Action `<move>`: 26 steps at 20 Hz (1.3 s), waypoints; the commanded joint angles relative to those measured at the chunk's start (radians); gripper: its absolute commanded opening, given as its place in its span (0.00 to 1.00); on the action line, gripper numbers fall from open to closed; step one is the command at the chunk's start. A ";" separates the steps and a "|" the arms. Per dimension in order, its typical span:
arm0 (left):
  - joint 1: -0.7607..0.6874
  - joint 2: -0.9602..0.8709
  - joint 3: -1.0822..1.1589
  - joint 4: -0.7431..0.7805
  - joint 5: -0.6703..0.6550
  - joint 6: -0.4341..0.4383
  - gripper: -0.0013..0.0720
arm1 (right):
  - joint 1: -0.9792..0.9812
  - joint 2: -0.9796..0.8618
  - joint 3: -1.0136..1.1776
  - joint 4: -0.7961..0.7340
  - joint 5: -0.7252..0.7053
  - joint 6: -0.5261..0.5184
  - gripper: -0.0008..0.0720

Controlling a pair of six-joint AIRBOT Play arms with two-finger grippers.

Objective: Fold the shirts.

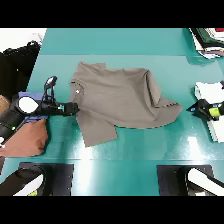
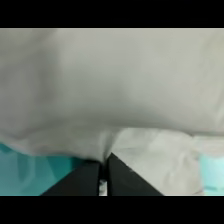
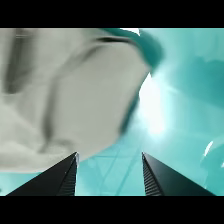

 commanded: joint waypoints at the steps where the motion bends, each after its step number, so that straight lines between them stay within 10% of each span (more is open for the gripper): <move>1: 0.000 0.000 0.053 0.043 0.001 -0.015 0.05 | 0.003 -0.026 -0.105 0.002 -0.108 -0.017 0.63; 8: 0.000 0.000 0.053 0.043 -0.026 -0.014 0.05 | 0.169 -0.184 -0.104 0.130 -0.215 -0.059 0.62; 12: 0.000 0.003 0.055 0.043 -0.056 -0.015 0.05 | 0.214 -0.182 -0.079 0.128 -0.220 -0.069 0.03; 26: 0.000 0.005 1.421 0.245 -0.457 0.019 0.05 | 0.217 0.342 0.727 0.116 -0.179 -0.066 0.03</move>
